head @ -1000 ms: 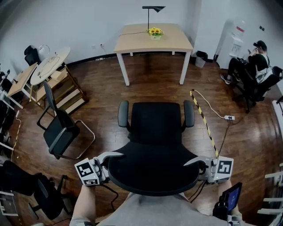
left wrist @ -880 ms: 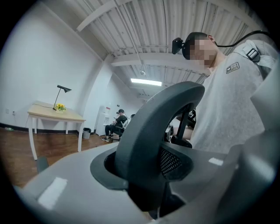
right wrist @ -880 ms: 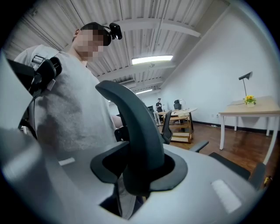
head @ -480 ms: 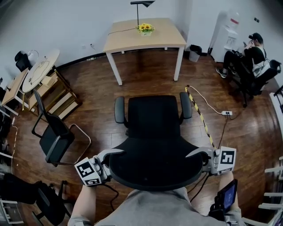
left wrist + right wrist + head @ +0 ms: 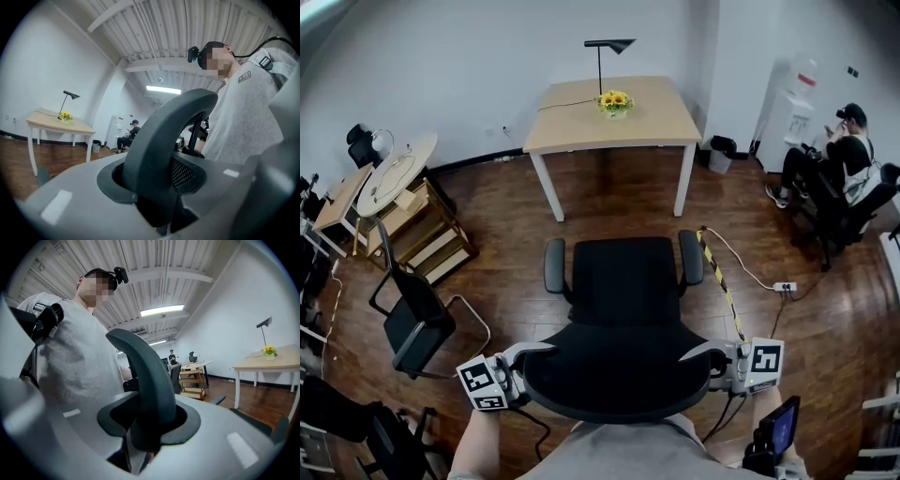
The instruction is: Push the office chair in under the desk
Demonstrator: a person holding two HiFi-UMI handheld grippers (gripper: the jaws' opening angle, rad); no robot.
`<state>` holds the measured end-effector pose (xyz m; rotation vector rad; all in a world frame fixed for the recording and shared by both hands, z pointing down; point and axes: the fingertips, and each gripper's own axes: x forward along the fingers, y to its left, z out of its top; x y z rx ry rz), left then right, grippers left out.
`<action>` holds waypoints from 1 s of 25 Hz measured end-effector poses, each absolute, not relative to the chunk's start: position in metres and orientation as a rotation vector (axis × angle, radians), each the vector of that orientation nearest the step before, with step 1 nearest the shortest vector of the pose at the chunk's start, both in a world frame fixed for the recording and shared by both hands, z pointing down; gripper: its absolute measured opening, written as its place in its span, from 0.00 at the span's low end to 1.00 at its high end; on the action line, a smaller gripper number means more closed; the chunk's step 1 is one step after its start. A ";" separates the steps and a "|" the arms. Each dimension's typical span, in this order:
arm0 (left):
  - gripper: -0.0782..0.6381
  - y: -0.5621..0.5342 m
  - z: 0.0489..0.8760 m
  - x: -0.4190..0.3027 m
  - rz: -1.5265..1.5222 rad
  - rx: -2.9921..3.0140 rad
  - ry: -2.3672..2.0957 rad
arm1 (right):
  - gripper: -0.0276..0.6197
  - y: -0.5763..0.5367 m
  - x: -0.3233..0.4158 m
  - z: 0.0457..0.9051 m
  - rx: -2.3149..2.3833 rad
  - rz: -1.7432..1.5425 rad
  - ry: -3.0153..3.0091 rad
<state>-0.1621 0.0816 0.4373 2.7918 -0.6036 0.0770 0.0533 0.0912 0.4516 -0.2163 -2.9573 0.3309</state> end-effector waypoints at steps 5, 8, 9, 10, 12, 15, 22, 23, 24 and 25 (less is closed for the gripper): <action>0.34 0.048 0.438 -0.157 0.075 2.792 -0.627 | 0.26 0.051 0.058 0.453 -0.227 0.302 -2.951; 0.34 0.030 0.437 -0.156 0.081 2.781 -0.632 | 0.27 0.031 0.059 0.451 -0.246 0.305 -2.945; 0.34 0.024 0.437 -0.156 0.082 2.777 -0.630 | 0.26 0.026 0.058 0.451 -0.255 0.306 -2.945; 0.34 0.018 0.437 -0.156 0.083 2.775 -0.627 | 0.26 0.019 0.059 0.450 -0.262 0.306 -2.944; 0.34 0.004 0.436 -0.153 0.085 2.776 -0.620 | 0.26 0.006 0.061 0.448 -0.268 0.303 -2.942; 0.34 -0.019 0.436 -0.149 0.086 2.780 -0.610 | 0.26 -0.017 0.064 0.448 -0.256 0.308 -2.941; 0.34 -0.066 0.437 -0.156 0.094 2.779 -0.575 | 0.26 -0.066 0.057 0.451 -0.203 0.341 -2.915; 0.34 -0.074 0.437 -0.157 0.096 2.780 -0.570 | 0.26 -0.074 0.056 0.452 -0.193 0.344 -2.914; 0.34 -0.082 0.438 -0.158 0.099 2.781 -0.562 | 0.26 -0.082 0.055 0.452 -0.180 0.346 -2.915; 0.34 -0.090 0.438 -0.159 0.104 2.782 -0.553 | 0.26 -0.090 0.053 0.453 -0.166 0.347 -2.915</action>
